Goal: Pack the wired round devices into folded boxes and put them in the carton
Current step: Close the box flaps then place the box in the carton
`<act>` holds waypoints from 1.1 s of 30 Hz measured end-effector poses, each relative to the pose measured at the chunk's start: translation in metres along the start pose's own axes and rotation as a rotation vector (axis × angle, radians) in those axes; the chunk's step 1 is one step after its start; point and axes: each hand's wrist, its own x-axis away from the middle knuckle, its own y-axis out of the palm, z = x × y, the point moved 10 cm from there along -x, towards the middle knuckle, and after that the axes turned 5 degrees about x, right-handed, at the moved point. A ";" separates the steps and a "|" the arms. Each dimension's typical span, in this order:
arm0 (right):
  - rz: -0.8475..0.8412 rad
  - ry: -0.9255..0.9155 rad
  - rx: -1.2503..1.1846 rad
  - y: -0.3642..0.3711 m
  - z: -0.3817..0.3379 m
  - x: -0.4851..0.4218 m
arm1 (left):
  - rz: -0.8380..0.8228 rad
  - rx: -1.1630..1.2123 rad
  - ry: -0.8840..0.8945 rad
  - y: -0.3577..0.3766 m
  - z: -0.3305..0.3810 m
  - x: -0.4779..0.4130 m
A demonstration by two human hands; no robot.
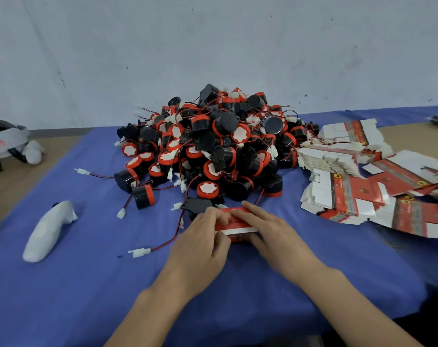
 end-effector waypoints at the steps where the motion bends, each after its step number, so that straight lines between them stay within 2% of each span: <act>1: 0.010 0.003 -0.015 0.001 0.000 -0.002 | 0.008 0.005 -0.016 0.002 -0.004 -0.002; 6: 0.058 0.015 -0.064 0.010 -0.002 -0.004 | 0.023 -0.095 0.036 0.016 -0.004 -0.012; 12: 0.094 0.043 -0.107 0.011 0.004 -0.002 | 0.016 0.003 -0.016 0.028 -0.014 -0.015; 23: 0.181 0.071 -0.280 0.012 0.016 -0.004 | 0.015 0.008 -0.016 0.028 -0.016 -0.016; 33: 0.113 -0.039 -0.169 0.003 -0.005 -0.011 | -0.062 0.089 -0.065 0.024 -0.022 -0.026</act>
